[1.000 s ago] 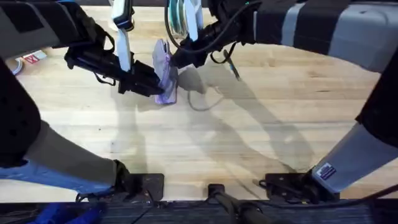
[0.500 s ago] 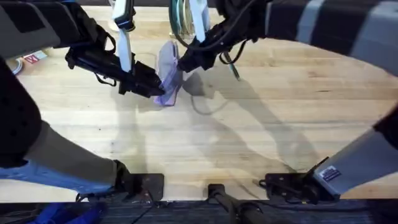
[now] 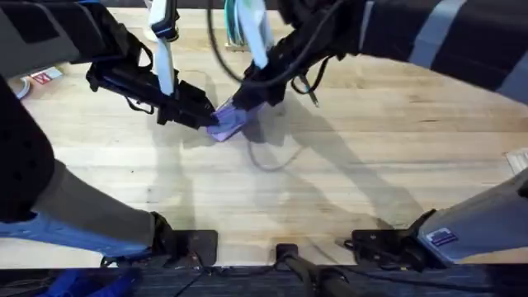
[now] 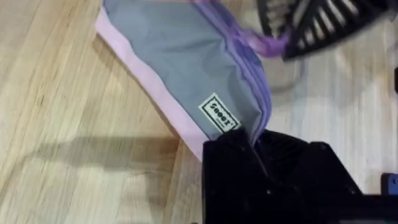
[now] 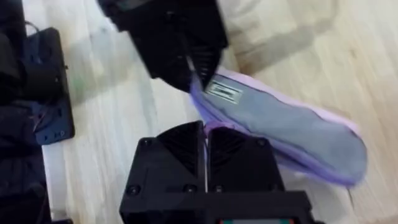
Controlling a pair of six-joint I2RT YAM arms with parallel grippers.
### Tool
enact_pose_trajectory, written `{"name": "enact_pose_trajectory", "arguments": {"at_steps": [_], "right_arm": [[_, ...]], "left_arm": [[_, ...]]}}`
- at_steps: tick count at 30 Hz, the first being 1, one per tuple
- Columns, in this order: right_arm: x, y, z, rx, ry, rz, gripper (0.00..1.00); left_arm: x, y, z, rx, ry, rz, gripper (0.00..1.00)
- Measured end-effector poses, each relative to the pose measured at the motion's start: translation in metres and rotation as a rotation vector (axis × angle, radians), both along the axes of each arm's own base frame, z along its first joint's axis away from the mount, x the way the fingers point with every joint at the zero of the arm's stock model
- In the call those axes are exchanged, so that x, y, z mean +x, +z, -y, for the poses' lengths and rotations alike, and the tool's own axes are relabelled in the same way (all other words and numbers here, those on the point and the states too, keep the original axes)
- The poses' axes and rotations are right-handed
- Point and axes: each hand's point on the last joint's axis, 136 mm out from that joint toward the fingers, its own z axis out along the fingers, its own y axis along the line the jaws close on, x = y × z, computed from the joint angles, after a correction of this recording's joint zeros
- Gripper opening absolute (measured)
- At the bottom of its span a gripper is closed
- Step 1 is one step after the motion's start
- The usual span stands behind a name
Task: Unzip the bag, pick up the pens from the table one at a time and place them inside, then zip the bag closed.
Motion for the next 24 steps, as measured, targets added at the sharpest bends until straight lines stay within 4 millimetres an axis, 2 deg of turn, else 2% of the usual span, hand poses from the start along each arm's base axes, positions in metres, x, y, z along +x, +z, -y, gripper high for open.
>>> {"name": "enact_pose_trajectory", "arguments": {"at_steps": [8, 24], "right_arm": [[-0.041, -0.001, -0.032, -0.008, 0.138, 0.033, 0.031], [-0.051, 0.003, -0.051, 0.01, 0.192, 0.103, 0.031]], "left_arm": [[0.001, 0.0, 0.0, 0.001, 0.0, 0.003, 0.043], [0.001, 0.0, -0.001, 0.002, 0.003, 0.004, 0.043]]}}
